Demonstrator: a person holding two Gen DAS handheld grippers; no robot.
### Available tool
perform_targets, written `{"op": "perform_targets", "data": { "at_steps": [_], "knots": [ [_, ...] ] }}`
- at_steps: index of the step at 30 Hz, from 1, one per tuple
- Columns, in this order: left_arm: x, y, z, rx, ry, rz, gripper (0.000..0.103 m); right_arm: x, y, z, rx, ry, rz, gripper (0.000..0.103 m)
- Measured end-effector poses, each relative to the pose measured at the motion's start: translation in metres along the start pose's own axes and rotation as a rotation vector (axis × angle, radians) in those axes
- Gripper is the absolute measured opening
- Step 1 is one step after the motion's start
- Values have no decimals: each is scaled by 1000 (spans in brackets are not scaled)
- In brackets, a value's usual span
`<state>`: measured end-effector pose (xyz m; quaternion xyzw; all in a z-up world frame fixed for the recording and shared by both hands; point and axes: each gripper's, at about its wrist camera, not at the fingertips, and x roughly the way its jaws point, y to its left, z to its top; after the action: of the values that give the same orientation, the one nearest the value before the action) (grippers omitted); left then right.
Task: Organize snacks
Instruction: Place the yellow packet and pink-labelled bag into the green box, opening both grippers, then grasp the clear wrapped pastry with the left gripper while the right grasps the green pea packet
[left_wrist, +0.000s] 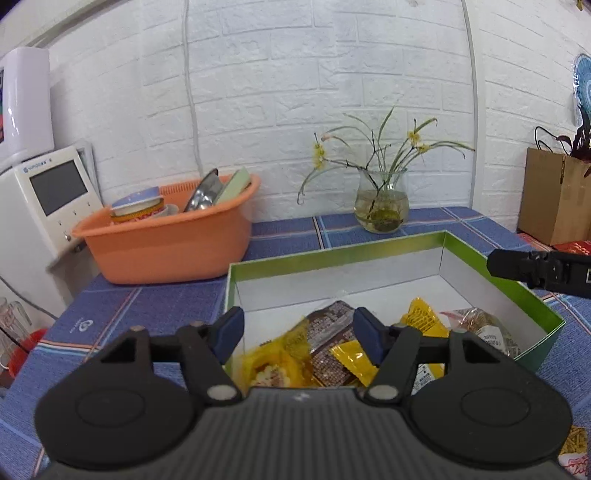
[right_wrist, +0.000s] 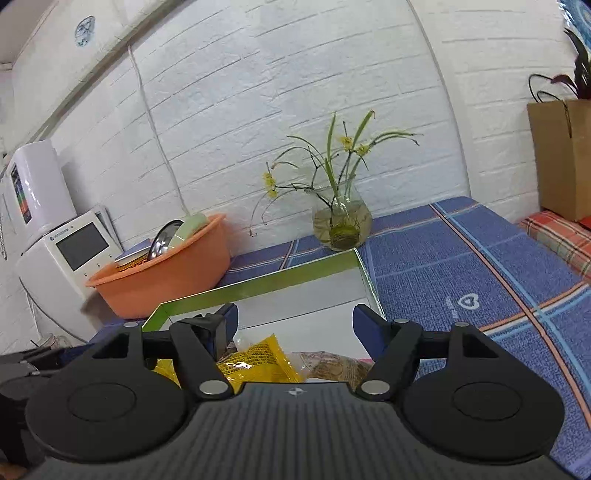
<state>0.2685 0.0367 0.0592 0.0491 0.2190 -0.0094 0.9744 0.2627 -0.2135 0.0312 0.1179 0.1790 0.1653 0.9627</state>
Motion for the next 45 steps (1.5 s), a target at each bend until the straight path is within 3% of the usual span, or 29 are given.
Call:
{"op": "perform_targets", "data": {
  "at_steps": [4,9,12,15,19,23,25,29,31,37,45],
  "knots": [
    [-49,31,-8,-21,-38,45,75,-16,10,10,-33,7,100,103],
    [-109,79,-58,-119,-36,179,84,-23,36,10,-59,96,250,103],
    [-123,90,-86,-141,12,211,100,-26,57,1,-93,147,342,103],
    [-129,87,-106,-77,45,210,103,-34,76,-9,-120,199,440,103],
    [-133,86,-122,-33,52,181,103,-41,97,-19,-132,292,503,103],
    [-125,86,-131,-46,52,146,103,-33,107,-41,-63,455,589,103],
    [-120,86,-133,-65,68,113,103,-32,105,-47,-35,457,555,103],
    [-112,83,-137,-86,95,50,102,-32,80,-46,40,377,393,103],
    [-106,80,-140,-91,122,28,100,-28,75,-47,-6,369,339,103],
    [-97,76,-144,-86,163,-9,92,-24,95,-67,-327,388,384,103],
    [-92,78,-145,-116,188,-31,77,15,96,-72,-239,434,403,103]
  ]
}}
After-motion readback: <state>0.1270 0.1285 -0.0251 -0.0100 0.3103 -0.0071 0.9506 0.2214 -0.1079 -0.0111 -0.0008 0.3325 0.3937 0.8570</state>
